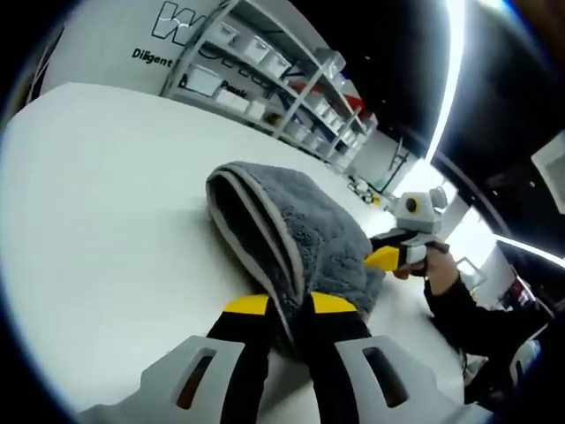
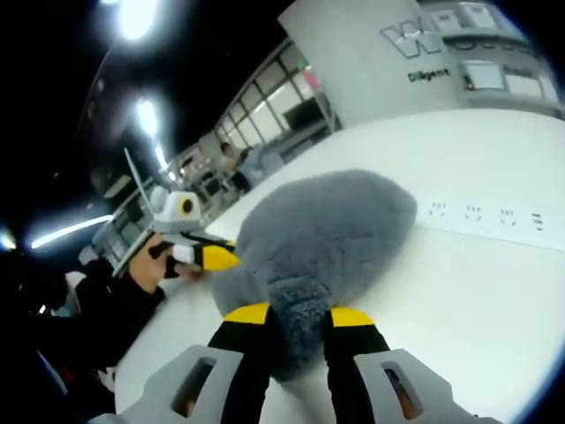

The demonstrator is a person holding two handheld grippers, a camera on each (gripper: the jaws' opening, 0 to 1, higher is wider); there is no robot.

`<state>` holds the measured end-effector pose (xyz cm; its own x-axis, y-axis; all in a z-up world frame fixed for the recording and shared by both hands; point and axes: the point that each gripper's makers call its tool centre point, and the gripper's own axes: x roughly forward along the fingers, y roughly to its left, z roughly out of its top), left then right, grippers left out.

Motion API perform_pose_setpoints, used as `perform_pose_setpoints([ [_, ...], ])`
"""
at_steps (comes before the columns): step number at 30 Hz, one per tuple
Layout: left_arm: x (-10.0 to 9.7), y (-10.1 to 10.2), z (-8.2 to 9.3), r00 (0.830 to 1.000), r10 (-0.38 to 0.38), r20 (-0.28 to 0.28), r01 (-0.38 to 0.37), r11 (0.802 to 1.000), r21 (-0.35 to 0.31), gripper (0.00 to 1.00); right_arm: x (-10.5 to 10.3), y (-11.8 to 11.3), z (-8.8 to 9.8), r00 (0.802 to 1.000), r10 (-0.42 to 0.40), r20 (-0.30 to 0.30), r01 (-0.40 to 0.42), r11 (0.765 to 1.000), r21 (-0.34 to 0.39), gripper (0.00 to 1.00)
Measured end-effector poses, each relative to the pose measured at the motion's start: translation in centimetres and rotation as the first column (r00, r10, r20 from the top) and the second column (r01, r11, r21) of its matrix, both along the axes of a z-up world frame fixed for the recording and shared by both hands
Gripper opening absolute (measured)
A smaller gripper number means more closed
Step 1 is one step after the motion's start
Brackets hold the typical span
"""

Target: Open the folded towel by lifting each exposed corner and separating the folded layers until the towel lies flat within the target outline without major curled edges

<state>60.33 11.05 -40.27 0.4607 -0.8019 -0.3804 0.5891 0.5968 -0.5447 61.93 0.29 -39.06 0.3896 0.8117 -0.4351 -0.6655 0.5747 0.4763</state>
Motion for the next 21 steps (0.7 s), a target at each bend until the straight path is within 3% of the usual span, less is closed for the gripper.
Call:
perform_pose_setpoints([
  [9, -0.2, -0.1, 0.3, 0.999, 0.003, 0.033, -0.004, 1.000, 0.025, 0.09, -1.3, 0.3, 0.0, 0.999, -0.011, 0.036, 0.011, 1.000, 0.013, 0.13],
  [14, -0.4, -0.3, 0.5, 0.996, -0.015, 0.084, 0.008, 0.996, 0.085, 0.07, -2.3, 0.5, 0.0, 1.000, 0.005, 0.030, -0.005, 1.000, 0.005, 0.10],
  [21, -0.4, -0.2, 0.5, 0.997, 0.008, 0.081, -0.015, 0.996, 0.089, 0.06, -2.1, 0.3, 0.0, 0.999, -0.003, 0.034, 0.002, 1.000, 0.014, 0.09],
])
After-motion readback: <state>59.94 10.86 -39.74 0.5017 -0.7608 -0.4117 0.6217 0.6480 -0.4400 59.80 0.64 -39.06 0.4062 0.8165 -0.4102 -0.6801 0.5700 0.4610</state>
